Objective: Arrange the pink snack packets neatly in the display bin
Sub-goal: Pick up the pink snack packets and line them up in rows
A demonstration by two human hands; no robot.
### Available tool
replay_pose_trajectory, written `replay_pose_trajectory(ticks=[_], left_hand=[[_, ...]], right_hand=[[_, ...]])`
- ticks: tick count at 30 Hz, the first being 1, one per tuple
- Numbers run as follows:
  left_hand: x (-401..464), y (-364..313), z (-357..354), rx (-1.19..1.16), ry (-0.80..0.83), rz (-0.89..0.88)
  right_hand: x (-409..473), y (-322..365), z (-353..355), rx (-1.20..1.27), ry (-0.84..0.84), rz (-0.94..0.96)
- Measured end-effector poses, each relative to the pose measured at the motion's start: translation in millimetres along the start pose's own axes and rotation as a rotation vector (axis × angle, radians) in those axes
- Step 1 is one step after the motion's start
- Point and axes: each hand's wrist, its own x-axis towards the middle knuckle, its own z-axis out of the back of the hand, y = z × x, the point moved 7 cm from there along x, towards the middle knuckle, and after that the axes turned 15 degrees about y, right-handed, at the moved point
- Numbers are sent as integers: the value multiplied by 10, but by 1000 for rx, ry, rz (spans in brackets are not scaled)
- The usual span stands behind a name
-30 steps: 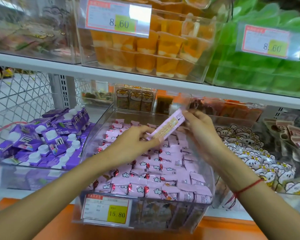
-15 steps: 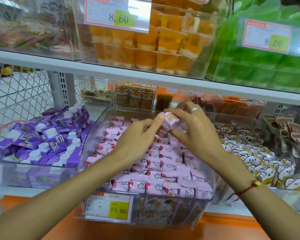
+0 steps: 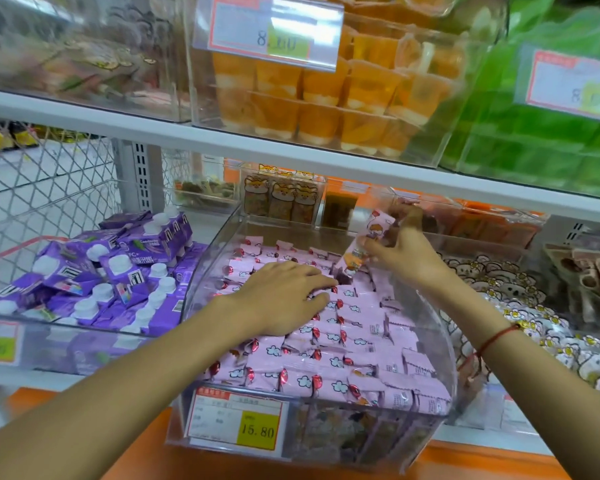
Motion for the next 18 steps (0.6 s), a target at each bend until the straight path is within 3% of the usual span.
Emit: replay_pose_trajectory(ticks=[11,18], left_hand=[[11,10,-14,-12,-29,-11],[23,-22,92,-73,-87,-30]], right_hand=[[151,-59,-393,-672,619,-46],[181,-142,-526,-827,784,-123]])
